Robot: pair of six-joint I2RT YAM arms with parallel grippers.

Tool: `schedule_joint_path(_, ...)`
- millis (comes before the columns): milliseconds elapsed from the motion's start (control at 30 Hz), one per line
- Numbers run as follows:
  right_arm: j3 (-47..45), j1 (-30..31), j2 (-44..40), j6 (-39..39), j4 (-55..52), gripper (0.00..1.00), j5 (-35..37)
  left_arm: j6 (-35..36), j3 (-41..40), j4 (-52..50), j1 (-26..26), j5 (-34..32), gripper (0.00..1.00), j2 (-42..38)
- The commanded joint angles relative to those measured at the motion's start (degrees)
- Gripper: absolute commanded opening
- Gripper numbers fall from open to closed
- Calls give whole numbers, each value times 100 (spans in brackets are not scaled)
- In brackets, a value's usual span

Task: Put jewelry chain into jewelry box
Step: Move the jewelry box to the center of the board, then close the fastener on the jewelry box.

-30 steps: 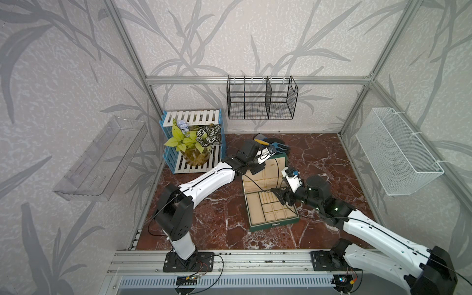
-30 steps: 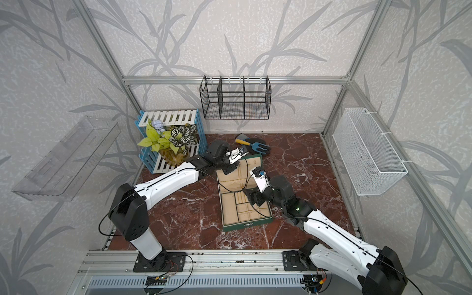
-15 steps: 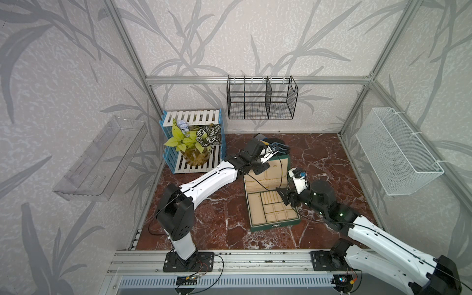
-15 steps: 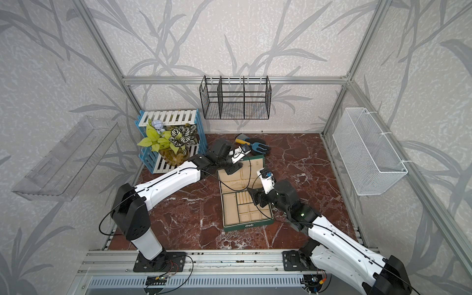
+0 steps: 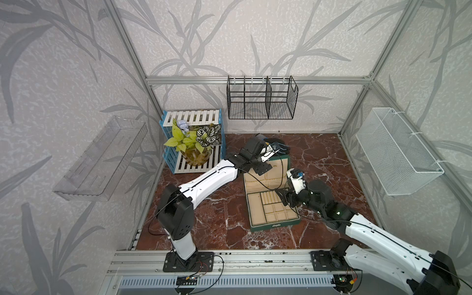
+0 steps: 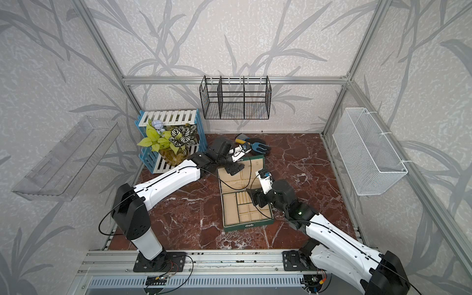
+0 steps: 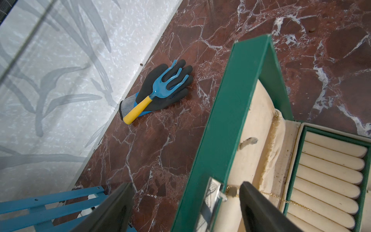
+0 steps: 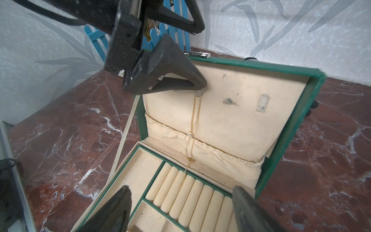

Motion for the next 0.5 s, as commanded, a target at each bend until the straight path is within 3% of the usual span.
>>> schedule_joint_path(0, -89, 2, -44, 48, 133, 82, -11, -51, 102, 143, -8, 106, 87, -104)
schedule_joint_path(300, -78, 4, -16, 43, 179, 82, 15, 345, 305, -564, -8, 299, 100, 103)
schedule_joint_path(467, -79, 2, -52, 43, 177, 82, 1, 491, 406, -424, 13, -115, 100, 277)
